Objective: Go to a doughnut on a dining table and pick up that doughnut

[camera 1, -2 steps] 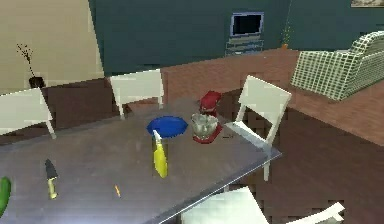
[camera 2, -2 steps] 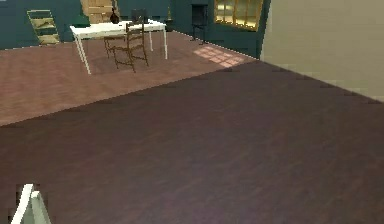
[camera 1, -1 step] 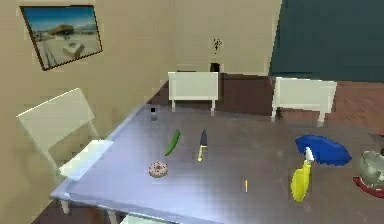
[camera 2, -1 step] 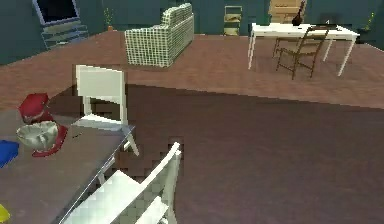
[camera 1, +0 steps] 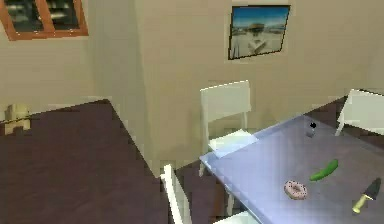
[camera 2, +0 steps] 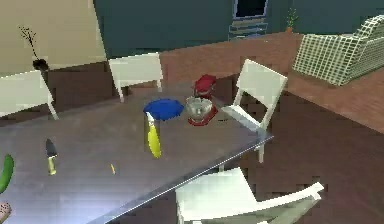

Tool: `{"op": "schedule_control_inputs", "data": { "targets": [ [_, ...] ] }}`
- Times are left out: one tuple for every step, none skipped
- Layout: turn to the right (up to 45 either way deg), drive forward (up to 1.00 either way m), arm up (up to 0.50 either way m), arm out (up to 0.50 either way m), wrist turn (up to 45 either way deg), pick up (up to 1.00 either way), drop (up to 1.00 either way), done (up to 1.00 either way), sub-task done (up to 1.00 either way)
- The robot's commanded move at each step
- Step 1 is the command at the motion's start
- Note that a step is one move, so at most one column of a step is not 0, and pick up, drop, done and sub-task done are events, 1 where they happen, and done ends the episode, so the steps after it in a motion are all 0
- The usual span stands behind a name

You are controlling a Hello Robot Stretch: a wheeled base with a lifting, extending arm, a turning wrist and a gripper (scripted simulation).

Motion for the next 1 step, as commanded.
{"op": "schedule_control_inputs", "data": {
  "targets": [
    [-45.0,0.00,0.00,0.00,0.0,0.00,0.00,0.00,0.00]
  ]
}}
